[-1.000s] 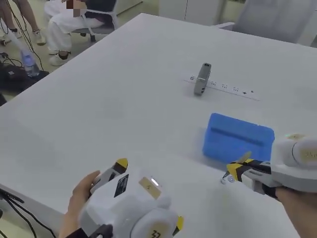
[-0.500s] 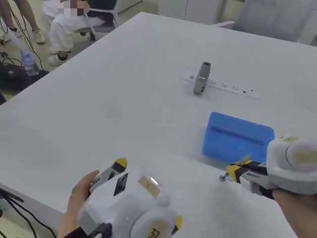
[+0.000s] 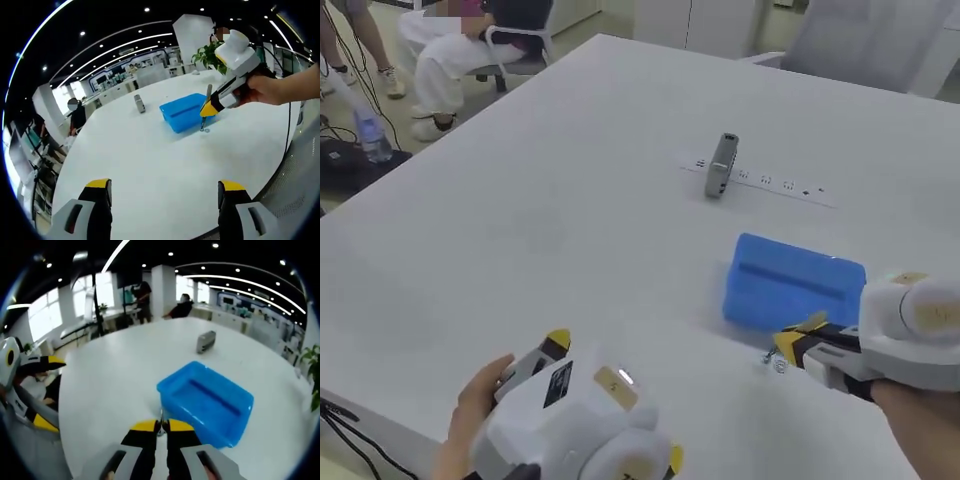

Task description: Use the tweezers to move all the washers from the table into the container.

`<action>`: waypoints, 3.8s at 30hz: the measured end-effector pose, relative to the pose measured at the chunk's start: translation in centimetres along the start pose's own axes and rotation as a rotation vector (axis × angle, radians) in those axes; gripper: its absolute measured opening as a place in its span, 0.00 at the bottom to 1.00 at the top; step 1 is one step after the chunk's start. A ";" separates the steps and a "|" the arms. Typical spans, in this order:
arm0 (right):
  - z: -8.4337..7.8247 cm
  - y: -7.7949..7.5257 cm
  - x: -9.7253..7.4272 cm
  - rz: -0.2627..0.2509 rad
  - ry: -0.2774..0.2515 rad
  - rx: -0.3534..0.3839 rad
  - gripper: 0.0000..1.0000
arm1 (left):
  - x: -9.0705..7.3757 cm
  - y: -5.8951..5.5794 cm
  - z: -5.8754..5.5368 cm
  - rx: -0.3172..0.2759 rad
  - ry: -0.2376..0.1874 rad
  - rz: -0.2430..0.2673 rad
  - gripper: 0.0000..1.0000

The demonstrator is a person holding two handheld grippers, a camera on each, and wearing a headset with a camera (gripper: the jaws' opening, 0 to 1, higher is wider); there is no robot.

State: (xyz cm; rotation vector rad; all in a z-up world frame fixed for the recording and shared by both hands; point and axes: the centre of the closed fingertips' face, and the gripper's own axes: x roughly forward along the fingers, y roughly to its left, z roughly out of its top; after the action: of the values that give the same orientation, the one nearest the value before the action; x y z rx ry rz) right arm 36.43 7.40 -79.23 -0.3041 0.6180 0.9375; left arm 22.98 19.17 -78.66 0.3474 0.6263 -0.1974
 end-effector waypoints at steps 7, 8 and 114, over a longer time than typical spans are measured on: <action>3.1 -1.7 -1.2 -0.040 -0.065 -0.019 0.03 | 0.0 0.0 0.0 0.003 0.002 -0.001 0.90; 3.3 -2.2 -1.1 -0.049 -0.072 -0.019 0.03 | 0.0 0.0 0.0 0.003 0.000 0.000 0.89; -2.8 -2.1 -0.1 -0.093 0.046 0.175 0.05 | -2.6 0.3 5.2 -0.162 -0.324 -0.044 0.99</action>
State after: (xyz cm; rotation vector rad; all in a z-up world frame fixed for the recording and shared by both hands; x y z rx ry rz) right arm 37.08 4.77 -81.46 -0.1965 0.7175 0.7829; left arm 23.79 17.74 -73.08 0.1408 0.3272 -0.2376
